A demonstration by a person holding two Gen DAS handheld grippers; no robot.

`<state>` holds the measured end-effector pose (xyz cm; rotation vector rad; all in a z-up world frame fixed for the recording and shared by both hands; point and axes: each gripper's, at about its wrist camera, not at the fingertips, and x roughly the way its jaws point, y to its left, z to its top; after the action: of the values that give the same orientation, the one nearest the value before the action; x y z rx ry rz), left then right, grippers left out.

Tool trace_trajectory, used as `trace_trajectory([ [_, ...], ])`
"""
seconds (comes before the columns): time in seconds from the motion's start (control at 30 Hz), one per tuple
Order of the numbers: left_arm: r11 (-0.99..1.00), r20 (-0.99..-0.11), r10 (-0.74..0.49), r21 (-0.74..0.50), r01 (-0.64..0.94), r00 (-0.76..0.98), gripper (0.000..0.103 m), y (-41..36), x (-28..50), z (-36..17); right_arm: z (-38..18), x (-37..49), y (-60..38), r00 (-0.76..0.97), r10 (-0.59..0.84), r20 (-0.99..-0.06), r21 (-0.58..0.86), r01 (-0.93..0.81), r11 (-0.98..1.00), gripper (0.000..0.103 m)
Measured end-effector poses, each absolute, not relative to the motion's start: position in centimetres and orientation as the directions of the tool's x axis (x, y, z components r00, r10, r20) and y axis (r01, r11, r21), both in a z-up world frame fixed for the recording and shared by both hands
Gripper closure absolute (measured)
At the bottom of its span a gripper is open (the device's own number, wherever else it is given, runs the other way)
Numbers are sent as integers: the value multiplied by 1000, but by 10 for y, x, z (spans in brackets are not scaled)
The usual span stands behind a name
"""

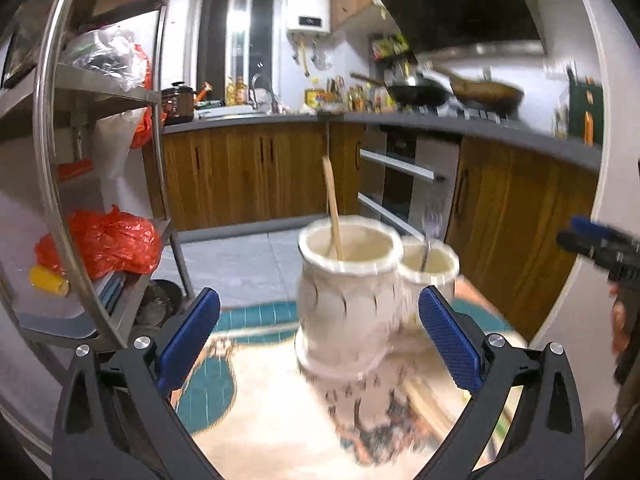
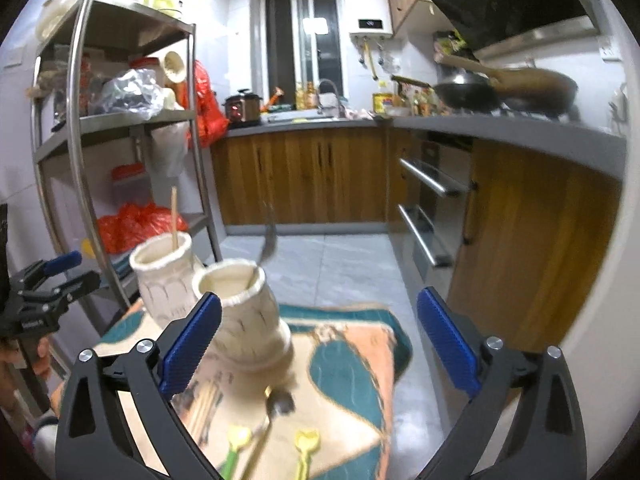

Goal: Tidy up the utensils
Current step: 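Move both open tools back over the utensils on the cloth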

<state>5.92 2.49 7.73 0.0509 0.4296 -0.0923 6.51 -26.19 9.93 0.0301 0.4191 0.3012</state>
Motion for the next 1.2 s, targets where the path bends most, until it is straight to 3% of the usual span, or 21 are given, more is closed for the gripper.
trace_trajectory([
  [0.3, 986, -568, -128, 15, 166, 813, 5, -4, 42, 30, 60, 47, -280, 830, 244, -501, 74, -240, 968, 5],
  [0.5, 990, -688, -136, -72, 119, 713, 6, -15, 46, -4, 34, 40, -281, 789, 226, -572, 50, -241, 969, 5],
  [0.63, 994, -738, -101, -54, 91, 667, 6, -27, 46, -21, 20, 36, -281, 766, 226, -602, 44, -251, 967, 5],
  [1.2, 998, -804, -12, 24, 52, 595, 6, -41, 49, -38, 0, 36, -270, 720, 229, -655, 25, -282, 959, 5],
])
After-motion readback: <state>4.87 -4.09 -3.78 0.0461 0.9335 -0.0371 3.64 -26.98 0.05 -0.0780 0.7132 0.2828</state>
